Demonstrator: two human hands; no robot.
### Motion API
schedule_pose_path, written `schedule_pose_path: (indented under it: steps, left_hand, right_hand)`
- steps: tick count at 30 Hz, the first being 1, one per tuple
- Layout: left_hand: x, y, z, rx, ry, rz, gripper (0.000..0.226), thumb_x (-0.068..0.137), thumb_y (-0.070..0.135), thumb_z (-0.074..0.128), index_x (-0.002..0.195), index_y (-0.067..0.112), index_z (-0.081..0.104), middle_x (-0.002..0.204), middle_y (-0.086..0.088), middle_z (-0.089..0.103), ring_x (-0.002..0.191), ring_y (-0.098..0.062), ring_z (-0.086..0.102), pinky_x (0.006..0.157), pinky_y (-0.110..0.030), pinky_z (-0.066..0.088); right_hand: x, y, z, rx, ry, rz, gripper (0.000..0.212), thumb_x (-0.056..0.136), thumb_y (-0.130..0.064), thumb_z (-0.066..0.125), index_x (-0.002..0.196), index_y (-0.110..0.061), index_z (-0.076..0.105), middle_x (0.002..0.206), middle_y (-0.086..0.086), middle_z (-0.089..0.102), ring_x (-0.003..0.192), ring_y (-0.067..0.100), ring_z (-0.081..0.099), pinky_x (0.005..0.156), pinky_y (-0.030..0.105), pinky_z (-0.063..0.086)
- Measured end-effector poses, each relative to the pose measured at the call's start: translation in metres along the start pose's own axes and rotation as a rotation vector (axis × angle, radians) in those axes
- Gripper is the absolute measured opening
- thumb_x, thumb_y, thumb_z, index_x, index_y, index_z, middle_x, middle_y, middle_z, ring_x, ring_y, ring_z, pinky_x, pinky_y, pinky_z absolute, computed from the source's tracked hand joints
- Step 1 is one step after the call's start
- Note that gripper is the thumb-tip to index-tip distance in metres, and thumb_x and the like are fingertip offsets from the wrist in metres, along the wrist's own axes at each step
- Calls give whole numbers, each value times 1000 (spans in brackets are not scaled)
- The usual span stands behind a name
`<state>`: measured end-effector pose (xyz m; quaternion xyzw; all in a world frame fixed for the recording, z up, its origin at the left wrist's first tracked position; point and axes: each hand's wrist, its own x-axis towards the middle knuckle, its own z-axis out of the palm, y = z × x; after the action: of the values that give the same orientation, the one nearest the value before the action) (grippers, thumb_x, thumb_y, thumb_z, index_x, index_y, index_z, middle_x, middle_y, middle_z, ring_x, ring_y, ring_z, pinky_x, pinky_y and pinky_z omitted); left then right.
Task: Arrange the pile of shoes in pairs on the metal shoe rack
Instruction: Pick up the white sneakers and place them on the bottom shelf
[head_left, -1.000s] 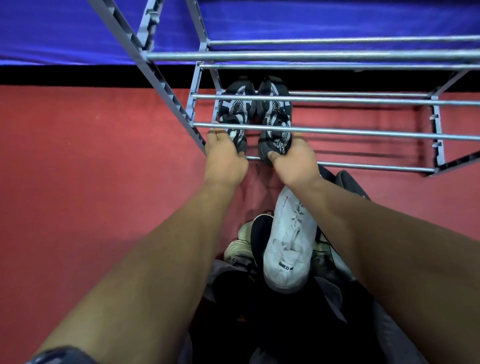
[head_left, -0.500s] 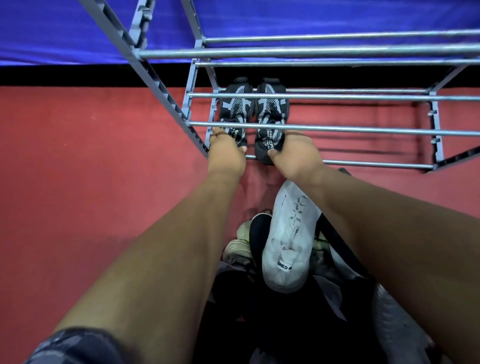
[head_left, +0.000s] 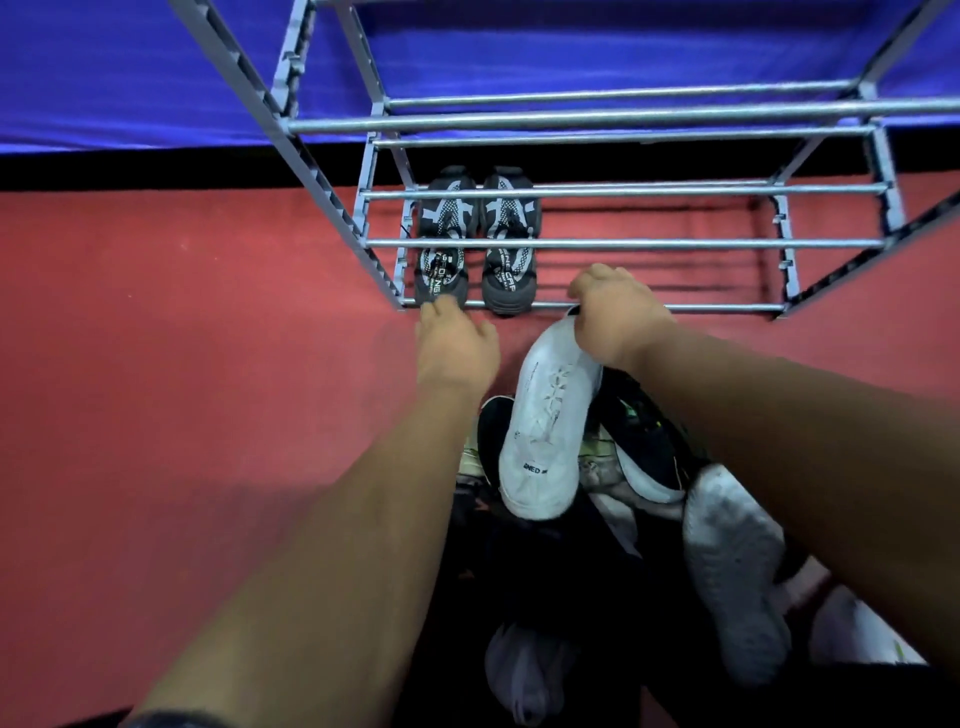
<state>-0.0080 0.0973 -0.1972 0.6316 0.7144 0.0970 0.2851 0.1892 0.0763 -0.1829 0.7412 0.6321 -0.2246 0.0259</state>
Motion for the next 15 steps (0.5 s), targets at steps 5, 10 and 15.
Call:
schedule_pose_path:
  steps: [5,10,15]
  left_hand:
    - [-60,21,-3,-148,-400,-22,64,95,56,66,141,13,52,130,0,62,108,-20,61,83,-28,45]
    - [-108,26,4,140,-525,-32,127,56,77,80,154,8,38,143,-10,54,119,-29,62,94,-40,57]
    - [-151,16,12,171,-356,-10,114,77,61,86,153,-2,29,150,-18,42,134,-36,52,109,-46,49]
  right_hand:
    - [-54,36,-10,-14,-52,85,40,90,-23,54,127,-11,66,129,15,59,125,40,55,106,45,48]
    - [-114,61,-6,95,-76,257,35,96,-26,55,124,-7,66,125,20,60,118,40,60,99,38,50]
    - [-173,77,2,134,-168,307,32,99,-33,58,111,-7,72,111,18,72,93,31,64,77,29,44]
